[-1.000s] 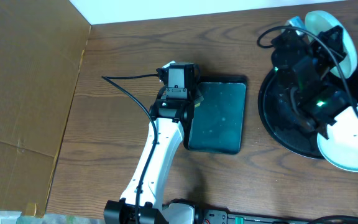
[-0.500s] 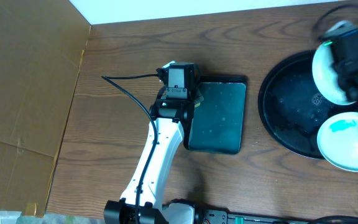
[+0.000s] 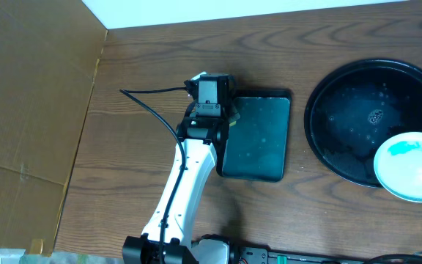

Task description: Clean dirty plates on tray and stack at the side

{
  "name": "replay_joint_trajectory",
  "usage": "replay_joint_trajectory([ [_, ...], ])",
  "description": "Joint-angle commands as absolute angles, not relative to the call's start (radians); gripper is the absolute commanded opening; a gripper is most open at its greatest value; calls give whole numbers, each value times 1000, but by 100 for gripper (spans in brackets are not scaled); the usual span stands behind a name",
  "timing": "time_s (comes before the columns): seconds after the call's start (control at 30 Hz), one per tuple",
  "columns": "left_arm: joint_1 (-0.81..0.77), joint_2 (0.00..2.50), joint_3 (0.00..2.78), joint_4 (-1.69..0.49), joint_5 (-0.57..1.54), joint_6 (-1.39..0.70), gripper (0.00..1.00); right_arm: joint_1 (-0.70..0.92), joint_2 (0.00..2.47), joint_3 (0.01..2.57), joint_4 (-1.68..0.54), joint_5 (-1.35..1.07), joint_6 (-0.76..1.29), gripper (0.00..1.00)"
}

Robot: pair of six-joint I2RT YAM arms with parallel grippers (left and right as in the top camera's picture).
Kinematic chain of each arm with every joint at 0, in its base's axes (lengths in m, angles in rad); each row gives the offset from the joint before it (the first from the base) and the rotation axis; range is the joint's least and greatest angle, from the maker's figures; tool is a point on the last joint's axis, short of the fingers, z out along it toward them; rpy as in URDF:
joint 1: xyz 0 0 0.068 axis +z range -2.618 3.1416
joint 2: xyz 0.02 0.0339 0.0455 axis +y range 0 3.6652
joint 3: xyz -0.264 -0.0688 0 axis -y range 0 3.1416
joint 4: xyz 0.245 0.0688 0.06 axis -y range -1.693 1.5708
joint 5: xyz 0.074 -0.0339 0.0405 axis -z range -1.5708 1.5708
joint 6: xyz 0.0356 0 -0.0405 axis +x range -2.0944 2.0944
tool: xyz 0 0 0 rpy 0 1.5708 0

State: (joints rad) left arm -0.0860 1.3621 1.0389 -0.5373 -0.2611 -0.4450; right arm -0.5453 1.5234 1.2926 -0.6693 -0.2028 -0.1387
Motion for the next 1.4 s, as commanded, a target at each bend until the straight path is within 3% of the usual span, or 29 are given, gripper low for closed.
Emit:
replay_joint_trajectory([
  [0.0,-83,1358,1038,-531,-270,-448,7,-657,1559,1235,-641,-322,-50,1],
  [0.37,-84,1358,1038,-530,-270,-448,7,-808,1639,995,-400,-304,112,1],
  [0.43,-84,1358,1038,-530,-270,-448,7,-807,1639,971,-369,-304,112,16],
  [0.53,-84,1358,1038,-530,-270,-448,7,-799,1639,963,-355,-308,121,66],
  [0.63,-84,1358,1038,-525,-270,-448,7,-794,1639,963,-356,-393,146,80],
  [0.8,-84,1359,1038,-518,-270,-487,7,-751,1639,963,-357,-660,145,81],
  [0.87,-84,1359,1038,-518,-270,-501,7,-704,1639,963,-375,-736,145,86],
  [0.93,-84,1359,1038,-516,-270,-500,7,-649,1637,963,-411,-757,145,99],
  [1.0,-84,1359,1038,-515,-270,-500,7,-592,1628,963,-464,-731,145,99],
  [1.13,-84,1359,1038,-516,-270,-500,8,-498,1575,963,-558,-484,259,99],
  [1.37,-84,1359,1038,-507,-270,-512,8,-257,1349,964,-819,166,578,99],
])
